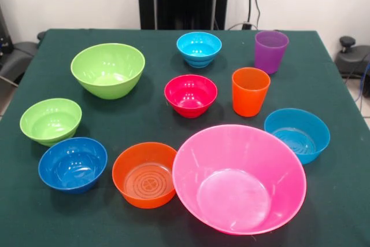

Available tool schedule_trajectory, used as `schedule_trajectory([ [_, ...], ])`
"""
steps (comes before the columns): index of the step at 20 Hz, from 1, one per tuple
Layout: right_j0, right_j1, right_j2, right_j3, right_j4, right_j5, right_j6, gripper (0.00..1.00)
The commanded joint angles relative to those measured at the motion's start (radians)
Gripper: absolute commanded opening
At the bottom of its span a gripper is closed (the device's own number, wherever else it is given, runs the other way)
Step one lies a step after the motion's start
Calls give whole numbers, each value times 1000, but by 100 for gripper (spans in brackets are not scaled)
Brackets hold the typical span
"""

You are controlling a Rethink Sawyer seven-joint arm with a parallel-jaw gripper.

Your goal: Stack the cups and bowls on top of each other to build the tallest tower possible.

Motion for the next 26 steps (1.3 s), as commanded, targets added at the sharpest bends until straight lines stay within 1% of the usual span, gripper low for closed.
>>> schedule_trajectory([
  [1, -14, 278, 74, -328, -37, 195, 107, 100],
  [4, 7, 358, 68, -461, -41, 242, 128, 100],
  [10, 32, 511, 56, -692, -43, 317, 142, 100],
  [14, 33, 592, 62, -782, -27, 310, 132, 100],
  [16, 42, 624, 55, -825, -24, 300, 145, 100],
  [18, 52, 662, 49, -882, -22, 311, 155, 100],
  [26, 78, 863, 41, -1159, 5, 350, 178, 100],
])
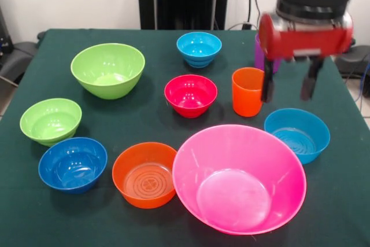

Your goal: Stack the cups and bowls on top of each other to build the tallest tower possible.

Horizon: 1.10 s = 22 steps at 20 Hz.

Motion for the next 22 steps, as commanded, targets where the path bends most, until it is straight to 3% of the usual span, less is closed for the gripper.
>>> schedule_trajectory([
  [1, 38, 249, 43, -341, 6, 142, 179, 100],
  [5, 56, 300, 26, -437, 16, 187, 201, 100],
  [12, 65, 349, 9, -465, 11, 125, 208, 100],
  [22, 59, 359, 12, -425, 11, 65, 208, 100],
])
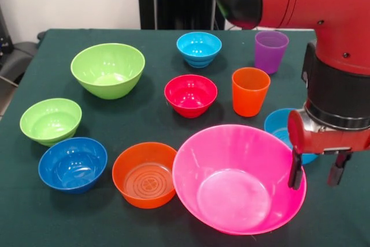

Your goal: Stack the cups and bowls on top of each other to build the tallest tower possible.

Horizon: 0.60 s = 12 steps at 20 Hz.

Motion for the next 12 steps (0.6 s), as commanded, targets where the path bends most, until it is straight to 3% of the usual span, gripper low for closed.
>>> schedule_trajectory([
  [1, 6, 34, 23, -15, -19, 19, 122, 100],
  [12, 6, 12, -3, 99, -13, -46, 146, 100],
])
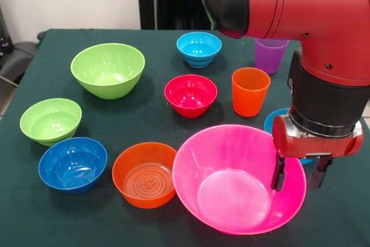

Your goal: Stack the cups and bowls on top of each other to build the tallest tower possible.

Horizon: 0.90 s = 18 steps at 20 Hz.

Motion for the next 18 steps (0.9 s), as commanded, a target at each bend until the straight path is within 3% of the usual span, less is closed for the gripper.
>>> schedule_trajectory([
  [1, 7, -13, 34, 110, -12, -51, 149, 100],
  [4, 7, -19, 34, 128, -7, -56, 150, 100],
  [5, 8, -17, 34, 122, -9, -54, 138, 0],
  [18, 16, -14, 22, 108, -15, -47, 144, 0],
])
